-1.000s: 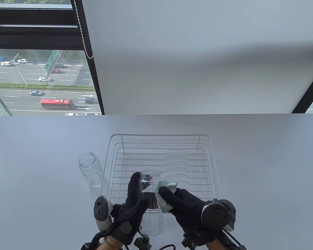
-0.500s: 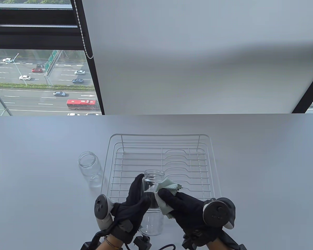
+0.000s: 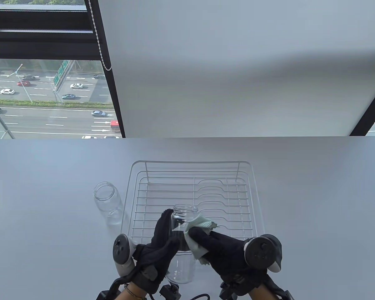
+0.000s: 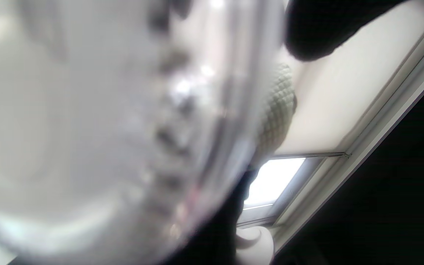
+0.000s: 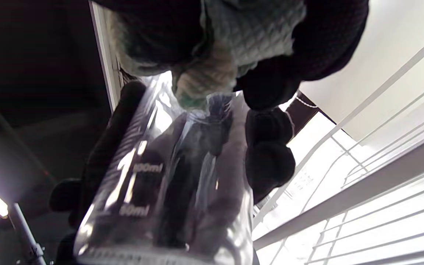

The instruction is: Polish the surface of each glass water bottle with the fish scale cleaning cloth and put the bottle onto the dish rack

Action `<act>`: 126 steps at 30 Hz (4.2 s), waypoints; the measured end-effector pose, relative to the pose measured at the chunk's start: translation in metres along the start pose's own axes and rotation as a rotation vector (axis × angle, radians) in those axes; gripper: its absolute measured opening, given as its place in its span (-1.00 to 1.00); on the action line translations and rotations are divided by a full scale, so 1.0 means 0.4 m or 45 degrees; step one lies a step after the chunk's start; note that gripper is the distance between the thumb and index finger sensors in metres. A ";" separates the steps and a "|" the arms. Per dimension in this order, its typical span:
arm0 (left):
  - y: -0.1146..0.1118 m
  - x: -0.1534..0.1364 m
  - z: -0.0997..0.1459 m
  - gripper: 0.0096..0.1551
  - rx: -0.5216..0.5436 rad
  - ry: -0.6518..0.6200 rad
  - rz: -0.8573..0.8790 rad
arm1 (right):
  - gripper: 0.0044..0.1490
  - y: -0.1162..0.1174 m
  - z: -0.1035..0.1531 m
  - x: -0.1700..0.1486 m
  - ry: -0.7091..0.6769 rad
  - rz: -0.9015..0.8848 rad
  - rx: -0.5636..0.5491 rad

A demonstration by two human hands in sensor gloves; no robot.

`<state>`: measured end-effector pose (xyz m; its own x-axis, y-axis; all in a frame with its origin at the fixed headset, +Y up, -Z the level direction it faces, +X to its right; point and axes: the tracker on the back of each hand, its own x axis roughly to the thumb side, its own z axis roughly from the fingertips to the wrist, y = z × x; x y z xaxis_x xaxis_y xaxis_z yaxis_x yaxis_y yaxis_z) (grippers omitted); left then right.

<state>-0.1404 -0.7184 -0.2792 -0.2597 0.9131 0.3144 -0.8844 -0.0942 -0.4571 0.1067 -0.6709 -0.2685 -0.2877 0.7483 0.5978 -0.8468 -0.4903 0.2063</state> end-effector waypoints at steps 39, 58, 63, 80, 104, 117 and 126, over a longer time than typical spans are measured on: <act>0.014 -0.009 0.014 0.08 0.146 0.020 0.040 | -0.31 0.046 -0.021 0.009 0.023 0.002 0.632; 0.000 0.003 0.013 0.08 0.087 0.015 0.036 | -0.27 0.013 -0.008 -0.001 -0.005 0.020 0.123; 0.005 0.009 0.011 0.07 0.105 -0.003 -0.004 | -0.30 0.033 -0.019 -0.024 0.053 -0.267 0.580; -0.001 0.013 0.014 0.05 0.121 -0.007 0.007 | -0.30 0.031 -0.017 -0.020 0.048 -0.235 0.603; -0.009 0.015 0.014 0.05 0.110 -0.019 0.108 | -0.30 0.010 -0.002 0.004 0.008 -0.070 0.043; -0.004 0.012 0.011 0.04 0.060 0.015 0.054 | -0.34 0.044 -0.021 -0.004 0.071 -0.234 0.748; 0.001 0.010 0.014 0.04 0.159 -0.003 0.127 | -0.32 0.038 -0.017 -0.009 0.069 -0.217 0.697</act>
<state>-0.1441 -0.7169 -0.2735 -0.3499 0.8956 0.2748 -0.8954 -0.2335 -0.3791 0.0918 -0.6780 -0.2727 -0.2025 0.8517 0.4834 -0.5319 -0.5101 0.6759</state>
